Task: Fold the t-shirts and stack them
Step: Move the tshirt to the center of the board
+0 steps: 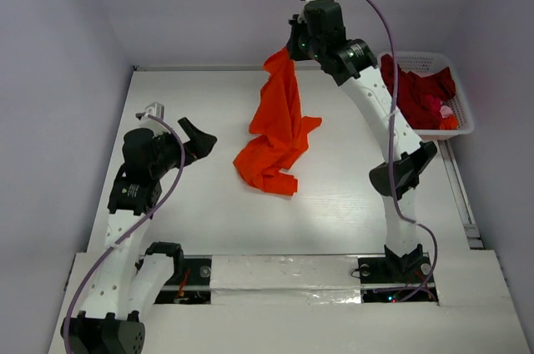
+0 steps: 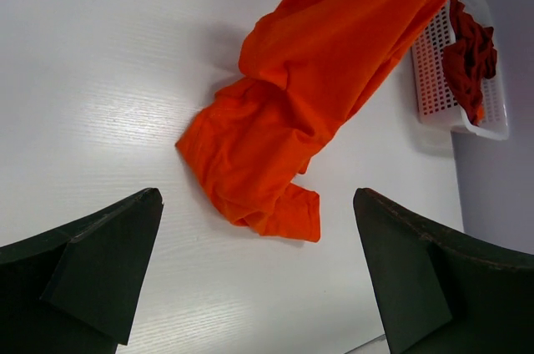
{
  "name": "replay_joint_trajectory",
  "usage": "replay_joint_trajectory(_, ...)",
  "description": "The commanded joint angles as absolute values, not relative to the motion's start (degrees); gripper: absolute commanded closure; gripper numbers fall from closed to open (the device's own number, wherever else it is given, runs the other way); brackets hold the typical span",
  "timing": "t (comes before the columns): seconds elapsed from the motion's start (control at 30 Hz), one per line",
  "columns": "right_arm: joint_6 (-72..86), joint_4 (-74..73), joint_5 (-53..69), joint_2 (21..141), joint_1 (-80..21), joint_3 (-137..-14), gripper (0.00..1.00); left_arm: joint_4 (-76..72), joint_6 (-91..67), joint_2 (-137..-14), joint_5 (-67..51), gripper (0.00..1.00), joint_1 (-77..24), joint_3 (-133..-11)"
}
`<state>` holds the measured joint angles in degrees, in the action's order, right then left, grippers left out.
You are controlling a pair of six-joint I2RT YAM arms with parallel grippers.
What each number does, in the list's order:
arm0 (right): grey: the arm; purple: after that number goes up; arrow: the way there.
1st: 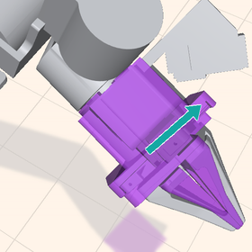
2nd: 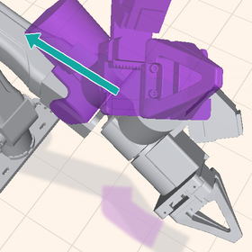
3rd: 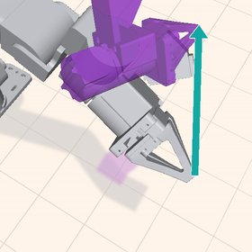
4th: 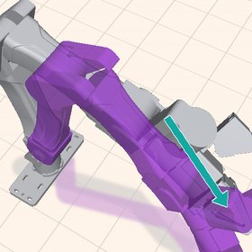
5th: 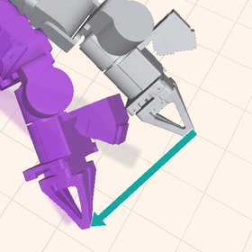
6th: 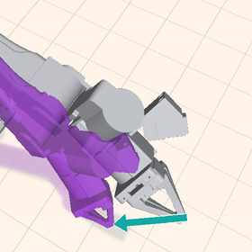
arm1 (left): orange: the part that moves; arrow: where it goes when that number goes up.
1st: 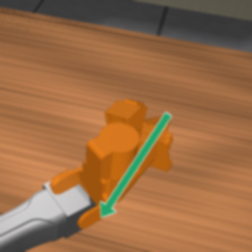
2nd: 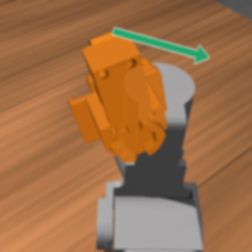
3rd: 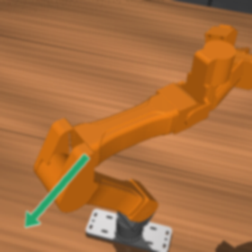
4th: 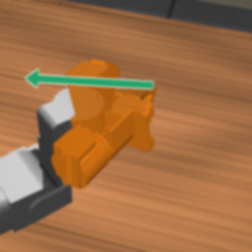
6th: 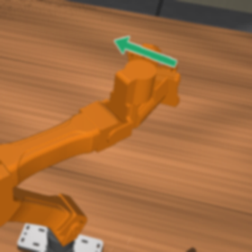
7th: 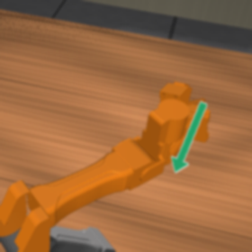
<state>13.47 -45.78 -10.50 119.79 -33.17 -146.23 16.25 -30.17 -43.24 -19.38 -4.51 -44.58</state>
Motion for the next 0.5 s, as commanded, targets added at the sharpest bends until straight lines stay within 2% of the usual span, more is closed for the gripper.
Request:
replay_joint_trajectory(0.0,18.8,-42.9,-15.02,118.04,-27.6,-143.36,1.0,13.62,-30.94,-43.07,-21.53,0.01,-4.66,-44.03)
replay_joint_trajectory(0.23,16.27,-45.26,-18.89,121.64,-24.52,-147.48,1.0,13.27,-31.55,-42.71,-22.15,0.01,-4.66,-43.42)
replay_joint_trajectory(0.27,15.91,-45.26,-18.98,121.81,-24.52,-147.39,0.97,13.18,-31.64,-42.71,-22.15,0.01,-4.66,-43.33)
replay_joint_trajectory(0.3,15.73,-45.0,-18.9,121.73,-24.52,-145.83,0.86,13.1,-31.64,-42.71,-22.15,0.01,-4.66,-43.24)
replay_joint_trajectory(0.33,15.56,-44.22,-18.37,120.51,-24.52,-144.16,0.71,13.01,-31.81,-42.63,-22.15,0.01,-4.66,-43.07)
replay_joint_trajectory(0.37,16.17,-43.51,-17.67,119.45,-24.52,-142.05,0.27,12.92,-31.82,-42.71,-22.06,0.01,-4.66,-42.98)
replay_joint_trajectory(0.4,16.69,-42.81,-15.58,118.14,-24.52,-139.51,0.14,12.75,-31.9,-42.63,-22.06,0.01,-4.66,-42.98)
replay_joint_trajectory(0.43,17.22,-39.93,-15.03,114.12,-25.3,-132.61,0.05,12.48,-31.99,-42.63,-21.89,0.01,-4.66,-42.8)
replay_joint_trajectory(0.47,17.75,-37.64,-15.12,111.56,-26.18,-128.19,0.0,12.31,-32.17,-42.71,-21.8,0.01,-4.66,-42.72)
